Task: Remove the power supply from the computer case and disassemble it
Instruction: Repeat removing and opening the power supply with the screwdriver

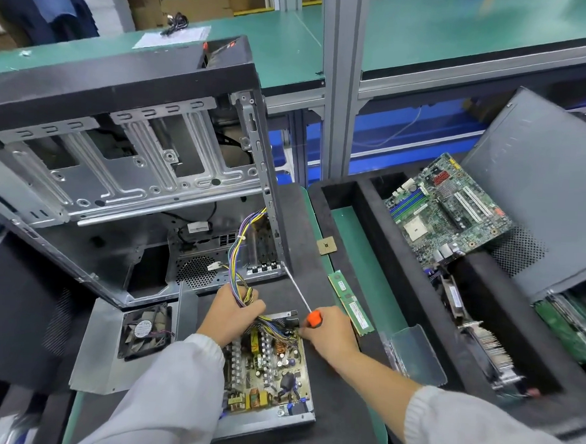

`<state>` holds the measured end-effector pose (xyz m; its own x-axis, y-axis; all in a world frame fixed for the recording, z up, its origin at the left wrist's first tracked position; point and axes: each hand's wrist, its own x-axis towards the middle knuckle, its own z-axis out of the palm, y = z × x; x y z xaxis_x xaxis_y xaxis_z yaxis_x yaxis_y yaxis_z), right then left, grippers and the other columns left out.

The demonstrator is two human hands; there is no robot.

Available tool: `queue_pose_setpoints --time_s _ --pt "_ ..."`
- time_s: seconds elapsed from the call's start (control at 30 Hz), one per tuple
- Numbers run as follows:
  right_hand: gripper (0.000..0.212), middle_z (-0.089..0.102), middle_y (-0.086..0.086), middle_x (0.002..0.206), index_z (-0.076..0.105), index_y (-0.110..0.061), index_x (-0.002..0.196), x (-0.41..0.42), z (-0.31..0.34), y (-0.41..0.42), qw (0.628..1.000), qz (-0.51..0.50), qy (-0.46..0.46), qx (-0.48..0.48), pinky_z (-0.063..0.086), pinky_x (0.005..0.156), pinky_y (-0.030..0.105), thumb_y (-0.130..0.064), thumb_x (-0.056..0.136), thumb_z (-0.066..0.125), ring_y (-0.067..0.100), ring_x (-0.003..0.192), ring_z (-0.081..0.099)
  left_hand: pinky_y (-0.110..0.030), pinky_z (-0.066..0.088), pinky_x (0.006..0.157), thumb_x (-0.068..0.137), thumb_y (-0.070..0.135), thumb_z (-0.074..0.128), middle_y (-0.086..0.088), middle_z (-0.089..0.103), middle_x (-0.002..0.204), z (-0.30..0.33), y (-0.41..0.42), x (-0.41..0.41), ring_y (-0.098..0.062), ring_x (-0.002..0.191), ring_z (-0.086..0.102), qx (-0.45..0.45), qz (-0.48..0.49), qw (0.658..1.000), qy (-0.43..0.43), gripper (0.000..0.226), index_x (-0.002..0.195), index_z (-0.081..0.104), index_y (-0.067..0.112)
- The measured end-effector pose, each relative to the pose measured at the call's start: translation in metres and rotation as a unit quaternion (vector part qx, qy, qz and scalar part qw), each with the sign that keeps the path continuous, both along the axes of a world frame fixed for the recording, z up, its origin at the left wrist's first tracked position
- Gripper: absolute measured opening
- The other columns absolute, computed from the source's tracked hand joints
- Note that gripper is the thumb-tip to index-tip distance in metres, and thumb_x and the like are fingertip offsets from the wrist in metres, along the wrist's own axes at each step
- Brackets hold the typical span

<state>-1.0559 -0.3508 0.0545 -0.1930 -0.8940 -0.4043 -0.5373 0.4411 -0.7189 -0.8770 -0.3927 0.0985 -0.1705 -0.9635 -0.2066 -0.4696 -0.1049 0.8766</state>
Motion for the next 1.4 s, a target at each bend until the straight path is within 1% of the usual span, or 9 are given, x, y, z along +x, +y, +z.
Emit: queue_pose_setpoints --time_s 0.2,0.3,0.5,0.73,0.8,0.97,1.13,1.27,1.4 --pt "0.016 0.071 0.014 0.075 0.069 -0.010 0.072 0.001 -0.005 0.000 0.998 -0.024 -0.063 0.017 0.057 0.074 0.044 -0.021 0.077 0.079 0.031 0.074 0.069 -0.030 0.021 0.059 0.074 0.002 0.057 -0.006 0.024 0.058 -0.002 -0.001 0.002 -0.018 0.057 0.020 0.001 -0.004 1.000 -0.010 0.036 0.055 0.030 0.016" --pt "0.016 0.070 0.013 0.076 0.068 -0.011 0.073 0.003 -0.004 0.000 0.998 -0.019 -0.051 0.014 0.057 0.076 0.042 -0.023 0.079 0.076 0.031 0.077 0.068 -0.028 0.022 0.055 0.078 -0.006 0.055 -0.005 0.024 0.057 -0.004 -0.003 0.001 -0.017 0.057 0.021 0.005 0.003 1.000 -0.021 0.036 0.058 0.032 0.012" --pt "0.018 0.068 0.010 0.071 0.070 -0.004 0.087 0.001 -0.001 -0.008 0.998 -0.001 -0.036 0.051 0.058 0.076 0.039 -0.022 0.083 0.072 0.020 0.061 0.063 -0.022 0.023 0.050 0.078 -0.006 0.055 0.004 0.024 0.052 -0.004 -0.003 0.001 -0.011 0.051 0.021 0.006 0.006 1.000 -0.023 0.045 0.055 0.028 0.020" --pt "0.010 0.060 0.006 0.057 0.065 -0.005 0.077 0.001 -0.003 -0.012 0.996 -0.003 -0.054 0.074 0.047 0.042 0.022 -0.011 0.082 0.071 0.007 0.036 0.054 -0.025 0.023 0.052 0.079 -0.006 0.056 0.001 0.024 0.054 -0.003 -0.002 0.001 -0.014 0.052 0.021 0.009 0.009 1.000 -0.022 0.039 0.059 0.030 0.015" --pt "0.012 0.060 0.008 0.057 0.062 -0.007 0.071 -0.001 -0.006 -0.010 0.996 -0.008 -0.060 0.063 0.048 0.042 0.022 -0.007 0.081 0.069 0.010 0.041 0.058 -0.023 0.023 0.050 0.079 -0.005 0.056 0.003 0.024 0.053 -0.003 -0.002 0.001 -0.012 0.050 0.021 0.011 0.008 1.000 -0.022 0.038 0.059 0.030 0.015" --pt "0.008 0.065 0.006 0.063 0.069 -0.013 0.072 -0.007 -0.012 0.005 0.996 0.003 -0.085 -0.031 0.053 0.060 0.029 -0.010 0.079 0.072 0.019 0.056 0.065 -0.021 0.022 0.049 0.079 -0.005 0.056 0.000 0.024 0.054 -0.002 -0.002 0.000 -0.013 0.051 0.020 0.007 0.006 1.000 -0.027 0.032 0.061 0.034 0.010" --pt "0.007 0.058 -0.002 0.081 0.070 -0.015 0.078 0.002 -0.011 0.011 0.996 0.041 0.024 -0.077 0.050 0.070 0.033 -0.021 0.081 0.071 0.019 0.078 0.059 -0.022 0.022 0.050 0.079 -0.006 0.056 0.000 0.023 0.054 -0.001 0.000 0.000 -0.013 0.052 0.020 0.008 0.004 1.000 -0.027 0.033 0.060 0.034 0.010" --pt "0.010 0.051 -0.005 0.078 0.067 -0.014 0.076 0.004 -0.010 0.015 0.995 0.038 0.030 -0.083 0.047 0.069 0.035 -0.021 0.083 0.068 0.018 0.077 0.055 -0.025 0.024 0.054 0.079 -0.006 0.057 -0.005 0.027 0.058 -0.001 0.000 0.000 -0.016 0.057 0.025 0.003 0.011 1.000 -0.026 0.029 0.064 0.040 0.011" --pt "0.012 0.056 0.007 0.081 0.068 -0.007 0.072 0.002 -0.013 0.015 0.997 0.021 -0.026 -0.071 0.051 0.068 0.041 -0.016 0.081 0.069 0.028 0.073 0.061 -0.024 0.022 0.053 0.079 -0.007 0.055 -0.002 0.024 0.055 -0.001 0.000 0.000 -0.015 0.055 0.021 0.005 0.002 1.000 -0.027 0.033 0.060 0.035 0.010"
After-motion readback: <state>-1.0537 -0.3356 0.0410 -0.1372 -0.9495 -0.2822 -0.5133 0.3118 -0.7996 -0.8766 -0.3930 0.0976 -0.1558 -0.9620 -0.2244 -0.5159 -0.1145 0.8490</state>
